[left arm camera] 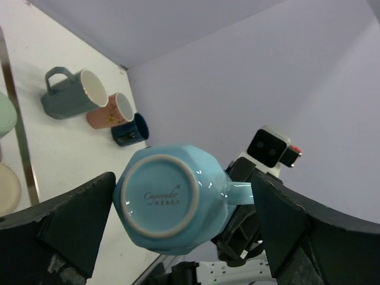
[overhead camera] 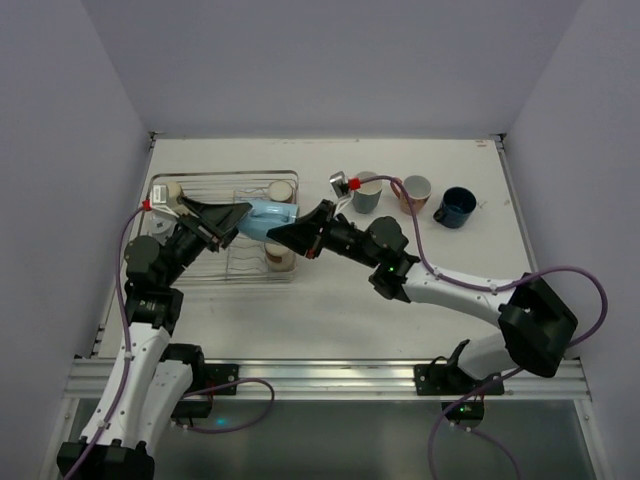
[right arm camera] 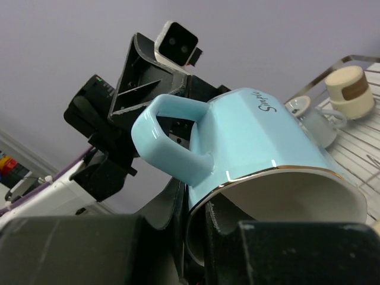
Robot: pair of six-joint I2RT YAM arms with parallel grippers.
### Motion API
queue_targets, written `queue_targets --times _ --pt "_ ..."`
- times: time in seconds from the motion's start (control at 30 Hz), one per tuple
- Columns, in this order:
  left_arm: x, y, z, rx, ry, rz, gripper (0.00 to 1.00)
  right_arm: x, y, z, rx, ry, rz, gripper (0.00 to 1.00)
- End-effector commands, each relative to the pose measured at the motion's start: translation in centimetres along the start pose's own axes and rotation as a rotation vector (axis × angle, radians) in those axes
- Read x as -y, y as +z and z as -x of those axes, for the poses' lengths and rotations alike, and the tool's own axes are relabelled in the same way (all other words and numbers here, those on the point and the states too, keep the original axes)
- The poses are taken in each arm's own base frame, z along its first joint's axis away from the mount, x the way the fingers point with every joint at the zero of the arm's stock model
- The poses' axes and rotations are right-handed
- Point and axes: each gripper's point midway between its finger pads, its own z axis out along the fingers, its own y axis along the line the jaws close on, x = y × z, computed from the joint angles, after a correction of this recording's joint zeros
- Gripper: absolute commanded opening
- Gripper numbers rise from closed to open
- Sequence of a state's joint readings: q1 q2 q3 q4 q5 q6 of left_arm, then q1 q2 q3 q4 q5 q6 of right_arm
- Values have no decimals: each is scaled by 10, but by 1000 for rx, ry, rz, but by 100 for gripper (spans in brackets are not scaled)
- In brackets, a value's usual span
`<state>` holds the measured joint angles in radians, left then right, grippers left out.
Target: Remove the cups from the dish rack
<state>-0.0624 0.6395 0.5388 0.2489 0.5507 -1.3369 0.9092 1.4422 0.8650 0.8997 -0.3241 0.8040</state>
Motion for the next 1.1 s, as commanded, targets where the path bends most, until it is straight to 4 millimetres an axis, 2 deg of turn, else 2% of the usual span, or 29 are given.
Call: queue_targets --times 0.0,0.03,0.07,0.13,0.17,0.2,0.23,0.27,0.3,0.33,0.37,0.4,0.43,0.47,0.5,0.6,0.7,0.83,0.93,0.97,1.03,1.07 --pt "16 -2 -8 -78 135 -33 100 -15 -15 42 158 -88 5 0" --pt "20 -2 -8 -98 201 -36 100 -14 -21 39 146 -90 -1 0" --pt "13 0 -9 -120 218 -11 100 -17 -28 47 158 -96 1 0" --pt "4 1 -9 -164 302 50 100 -7 -38 45 126 -81 -46 0" --pt "-3 0 -10 -180 322 89 100 -8 -47 58 142 -98 -61 0" --pt "-7 -1 -7 -181 361 118 100 6 -54 50 95 -84 -125 0" --pt "-18 -4 0 -176 438 196 100 11 -60 55 86 -93 -166 0" --pt "-23 -8 3 -170 476 235 100 19 -72 68 88 -148 -225 0" --pt "-29 -11 8 -160 517 276 100 44 -86 52 -9 -126 -351 0" --pt "-39 -19 19 -129 589 356 100 48 -89 64 -24 -152 -405 0" --pt "-45 -23 24 -112 621 398 100 69 -104 71 -55 -202 -509 0" --pt "-53 -30 28 -109 671 446 100 93 -123 52 -169 -171 -631 0" --pt "-60 -36 39 -64 702 509 100 98 -127 60 -190 -192 -670 0" --pt "-65 -40 43 -50 720 540 100 113 -139 61 -233 -214 -730 0" --pt "-72 -45 45 -49 744 576 100 129 -149 53 -304 -196 -799 0" --pt "-85 -53 53 -26 774 644 100 160 -165 44 -438 -205 -936 0" --pt "-98 -58 53 -14 777 680 100 175 -167 36 -520 -206 -977 0" --pt "-120 -67 54 10 780 742 100 211 -166 35 -593 -220 -1087 0" --pt "-132 -67 50 -3 769 755 100 222 -161 34 -623 -231 -1117 0" --pt "-135 -67 50 -7 765 759 100 232 -161 24 -656 -224 -1134 0" --pt "-141 -67 51 -11 762 781 100 239 -154 20 -675 -231 -1140 0" --pt "-141 -67 52 -8 763 787 100 247 -155 9 -711 -220 -1152 0"
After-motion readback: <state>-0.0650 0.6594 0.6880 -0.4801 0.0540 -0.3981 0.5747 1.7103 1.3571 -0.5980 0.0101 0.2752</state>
